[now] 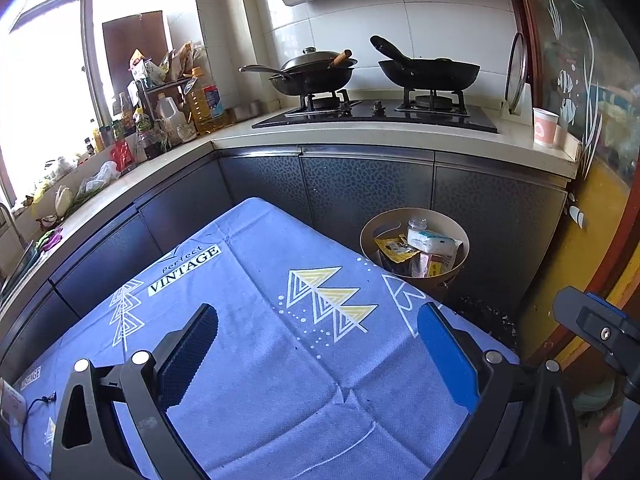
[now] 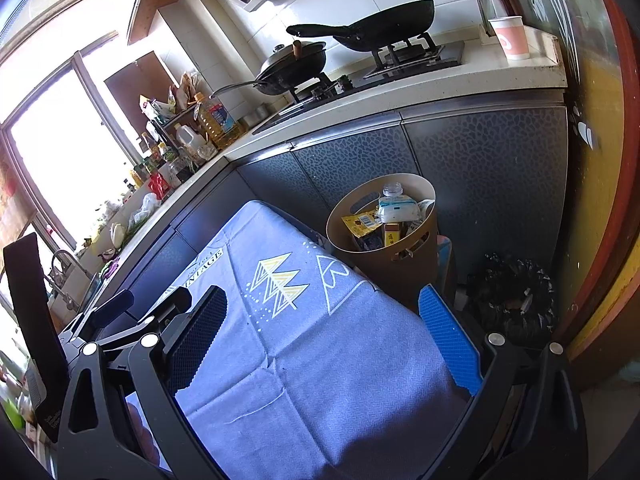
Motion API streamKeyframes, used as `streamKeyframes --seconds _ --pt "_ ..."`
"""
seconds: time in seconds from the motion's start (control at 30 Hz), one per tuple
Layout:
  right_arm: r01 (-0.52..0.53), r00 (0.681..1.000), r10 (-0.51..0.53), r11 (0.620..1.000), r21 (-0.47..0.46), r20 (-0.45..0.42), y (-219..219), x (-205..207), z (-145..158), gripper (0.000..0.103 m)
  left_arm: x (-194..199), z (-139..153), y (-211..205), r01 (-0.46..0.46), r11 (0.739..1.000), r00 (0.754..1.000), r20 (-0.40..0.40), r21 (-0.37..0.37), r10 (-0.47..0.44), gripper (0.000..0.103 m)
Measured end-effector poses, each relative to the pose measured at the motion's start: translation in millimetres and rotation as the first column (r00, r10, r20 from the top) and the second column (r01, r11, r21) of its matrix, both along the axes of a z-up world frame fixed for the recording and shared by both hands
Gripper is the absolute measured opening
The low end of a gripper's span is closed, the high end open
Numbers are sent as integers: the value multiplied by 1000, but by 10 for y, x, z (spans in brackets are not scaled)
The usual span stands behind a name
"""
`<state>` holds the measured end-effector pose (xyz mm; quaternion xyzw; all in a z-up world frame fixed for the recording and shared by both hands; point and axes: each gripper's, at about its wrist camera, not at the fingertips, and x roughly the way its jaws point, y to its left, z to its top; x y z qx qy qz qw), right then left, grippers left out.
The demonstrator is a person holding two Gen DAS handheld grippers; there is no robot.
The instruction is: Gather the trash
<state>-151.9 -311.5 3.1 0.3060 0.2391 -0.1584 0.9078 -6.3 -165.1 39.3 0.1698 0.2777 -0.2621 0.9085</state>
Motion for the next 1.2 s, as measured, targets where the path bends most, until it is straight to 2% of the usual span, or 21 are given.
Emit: streamKeyframes --seconds 0.97,1.2 --pt "3 1000 -3 1000 2 -1 -9 -13 -11 96 -22 -53 -50 19 1000 1000 -11 5 -19 99" --pt "3 1000 -3 1000 0 0 -4 -22 -36 96 -6 -88 -49 48 999 998 -42 -13 -49 99"
